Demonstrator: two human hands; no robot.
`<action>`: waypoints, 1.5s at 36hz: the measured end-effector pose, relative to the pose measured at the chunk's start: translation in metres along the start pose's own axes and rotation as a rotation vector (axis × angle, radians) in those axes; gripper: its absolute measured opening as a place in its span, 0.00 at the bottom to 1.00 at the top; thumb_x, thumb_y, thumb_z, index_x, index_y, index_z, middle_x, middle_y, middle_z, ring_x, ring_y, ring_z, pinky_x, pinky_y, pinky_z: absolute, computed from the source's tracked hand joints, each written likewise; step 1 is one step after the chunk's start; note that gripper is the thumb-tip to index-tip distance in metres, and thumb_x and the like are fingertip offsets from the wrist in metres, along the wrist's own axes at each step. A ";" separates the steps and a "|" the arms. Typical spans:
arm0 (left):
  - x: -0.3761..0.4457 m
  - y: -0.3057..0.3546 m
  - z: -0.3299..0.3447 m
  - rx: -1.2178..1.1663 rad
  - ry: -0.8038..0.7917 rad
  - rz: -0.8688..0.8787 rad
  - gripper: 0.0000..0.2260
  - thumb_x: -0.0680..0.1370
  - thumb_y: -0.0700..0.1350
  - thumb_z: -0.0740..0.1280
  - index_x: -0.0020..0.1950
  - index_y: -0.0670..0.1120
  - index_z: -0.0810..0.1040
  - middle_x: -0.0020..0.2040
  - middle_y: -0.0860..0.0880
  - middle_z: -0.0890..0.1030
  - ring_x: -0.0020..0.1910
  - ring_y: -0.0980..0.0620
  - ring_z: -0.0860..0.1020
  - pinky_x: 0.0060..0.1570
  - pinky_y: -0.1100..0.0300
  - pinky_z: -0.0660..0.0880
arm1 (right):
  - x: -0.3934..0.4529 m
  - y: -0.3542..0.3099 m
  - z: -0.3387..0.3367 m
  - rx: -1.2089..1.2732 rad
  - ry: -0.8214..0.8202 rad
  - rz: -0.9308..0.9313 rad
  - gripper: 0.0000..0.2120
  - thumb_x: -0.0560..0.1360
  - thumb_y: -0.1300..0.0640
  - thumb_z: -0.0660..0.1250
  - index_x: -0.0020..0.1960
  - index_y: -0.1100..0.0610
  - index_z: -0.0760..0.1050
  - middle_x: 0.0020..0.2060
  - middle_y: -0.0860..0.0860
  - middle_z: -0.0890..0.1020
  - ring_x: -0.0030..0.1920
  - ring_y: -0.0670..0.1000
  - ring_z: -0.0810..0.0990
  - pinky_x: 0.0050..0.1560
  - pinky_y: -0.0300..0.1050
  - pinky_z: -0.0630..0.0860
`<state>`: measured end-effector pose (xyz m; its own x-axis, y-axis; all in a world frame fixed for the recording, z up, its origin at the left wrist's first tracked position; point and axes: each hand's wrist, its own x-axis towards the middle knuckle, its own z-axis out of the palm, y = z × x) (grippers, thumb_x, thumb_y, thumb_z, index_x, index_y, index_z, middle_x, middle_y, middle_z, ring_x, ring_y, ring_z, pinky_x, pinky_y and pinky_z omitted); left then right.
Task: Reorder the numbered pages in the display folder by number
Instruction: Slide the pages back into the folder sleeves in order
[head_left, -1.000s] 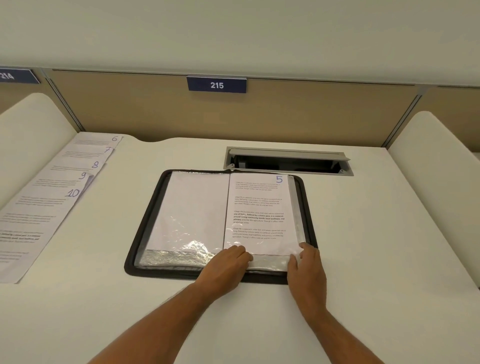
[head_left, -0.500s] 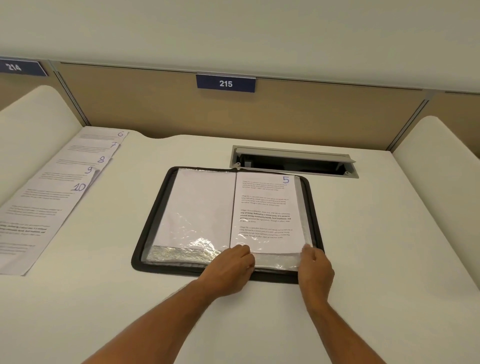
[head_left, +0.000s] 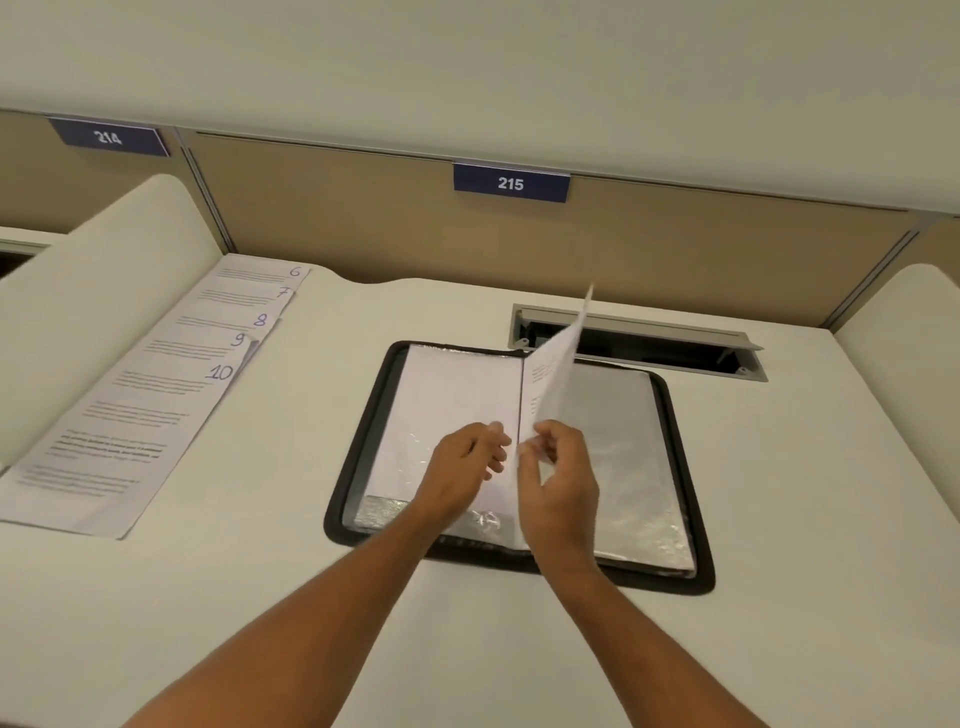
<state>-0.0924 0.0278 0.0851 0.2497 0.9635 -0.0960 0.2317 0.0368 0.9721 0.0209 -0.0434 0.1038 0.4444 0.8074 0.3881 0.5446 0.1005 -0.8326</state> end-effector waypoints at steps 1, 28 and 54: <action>0.001 0.000 -0.008 -0.051 0.010 -0.012 0.20 0.84 0.59 0.57 0.51 0.47 0.83 0.45 0.49 0.85 0.46 0.51 0.83 0.49 0.55 0.82 | -0.001 -0.006 0.009 -0.010 -0.031 -0.042 0.11 0.80 0.56 0.69 0.62 0.52 0.73 0.54 0.44 0.79 0.54 0.41 0.79 0.55 0.31 0.77; 0.007 -0.077 -0.125 0.334 0.168 -0.337 0.18 0.76 0.43 0.72 0.30 0.47 0.67 0.28 0.49 0.68 0.30 0.52 0.69 0.34 0.59 0.71 | -0.040 0.013 0.116 -0.504 -0.615 -0.105 0.19 0.84 0.53 0.59 0.74 0.54 0.69 0.71 0.50 0.73 0.69 0.50 0.72 0.71 0.44 0.68; 0.068 -0.095 -0.226 0.609 0.121 -0.284 0.10 0.78 0.53 0.72 0.44 0.47 0.80 0.40 0.51 0.82 0.39 0.54 0.81 0.42 0.66 0.75 | 0.004 -0.001 0.202 -0.593 -0.628 -0.042 0.13 0.84 0.50 0.61 0.65 0.51 0.77 0.62 0.47 0.78 0.61 0.48 0.75 0.65 0.42 0.72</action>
<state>-0.3100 0.1502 0.0343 0.0021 0.9626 -0.2709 0.7692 0.1716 0.6156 -0.1221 0.0771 0.0261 0.0353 0.9991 -0.0217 0.9109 -0.0411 -0.4105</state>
